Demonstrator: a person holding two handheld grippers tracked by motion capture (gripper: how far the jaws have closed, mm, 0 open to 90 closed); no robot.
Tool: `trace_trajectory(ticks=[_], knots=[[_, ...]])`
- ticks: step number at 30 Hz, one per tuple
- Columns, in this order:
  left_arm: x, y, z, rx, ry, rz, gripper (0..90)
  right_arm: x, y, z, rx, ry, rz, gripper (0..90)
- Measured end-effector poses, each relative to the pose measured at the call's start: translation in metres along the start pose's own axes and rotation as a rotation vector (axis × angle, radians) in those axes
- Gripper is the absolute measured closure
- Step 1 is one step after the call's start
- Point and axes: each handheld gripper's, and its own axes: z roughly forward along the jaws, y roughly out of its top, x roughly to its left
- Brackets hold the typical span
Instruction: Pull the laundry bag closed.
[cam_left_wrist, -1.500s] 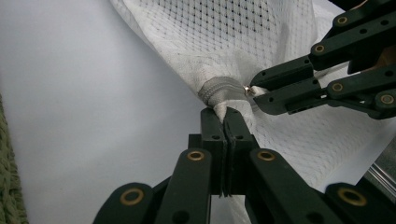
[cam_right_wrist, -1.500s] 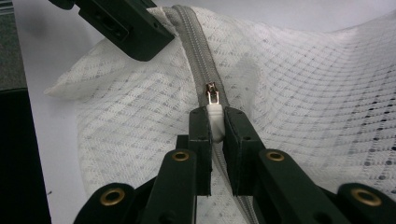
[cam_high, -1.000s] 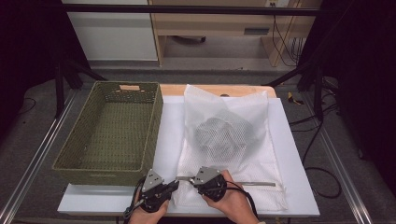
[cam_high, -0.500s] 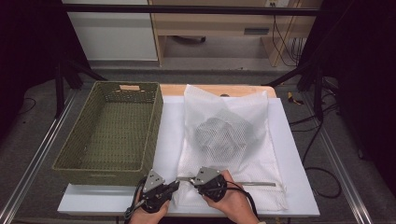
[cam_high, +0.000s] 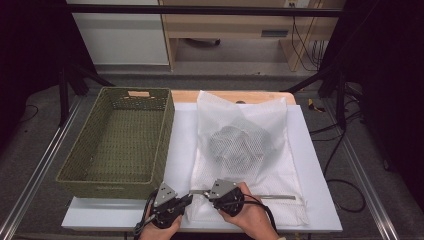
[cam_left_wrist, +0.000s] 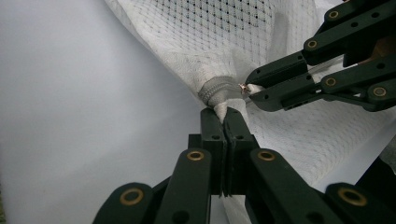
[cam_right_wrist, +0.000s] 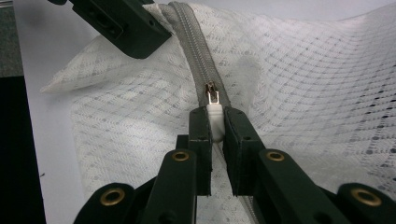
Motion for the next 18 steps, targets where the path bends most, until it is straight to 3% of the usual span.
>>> trace_trajectory(ticks=[18], knots=[[-0.0013, 0.0011, -0.0024, -0.008, -0.003, 0.0, 88.8, -0.0002, 0.001, -0.0013, 0.028, -0.005, -0.016, 82.0]])
